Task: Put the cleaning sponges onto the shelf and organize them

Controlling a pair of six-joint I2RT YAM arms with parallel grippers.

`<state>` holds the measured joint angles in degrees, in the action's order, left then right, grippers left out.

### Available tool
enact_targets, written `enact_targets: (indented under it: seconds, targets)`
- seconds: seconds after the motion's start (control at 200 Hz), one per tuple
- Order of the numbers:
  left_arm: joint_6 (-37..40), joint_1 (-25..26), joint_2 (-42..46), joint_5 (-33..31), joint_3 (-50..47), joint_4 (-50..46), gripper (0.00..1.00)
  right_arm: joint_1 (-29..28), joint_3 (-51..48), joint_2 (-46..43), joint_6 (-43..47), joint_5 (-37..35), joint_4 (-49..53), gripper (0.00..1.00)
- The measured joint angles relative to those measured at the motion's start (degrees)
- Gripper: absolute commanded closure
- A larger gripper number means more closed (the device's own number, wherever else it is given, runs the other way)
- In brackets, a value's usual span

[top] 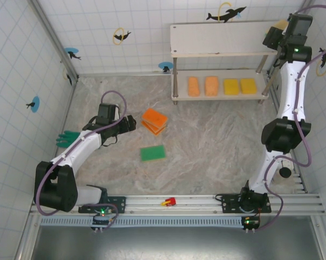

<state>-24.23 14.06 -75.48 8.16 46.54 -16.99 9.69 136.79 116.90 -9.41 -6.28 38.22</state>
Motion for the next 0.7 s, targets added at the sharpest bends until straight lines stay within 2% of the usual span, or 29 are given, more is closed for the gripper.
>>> enact_targets:
  seconds: [0.345,0.701]
  targets:
    - [0.0,0.0,-0.68,0.07,0.0,0.46,0.03,-1.01,1.57,1.62,4.5,-3.96,2.03,0.14]
    - [0.0,0.02,-1.49,0.26,0.0,1.07,0.03,-1.11,1.57,2.54,6.64,-5.44,2.71,0.23]
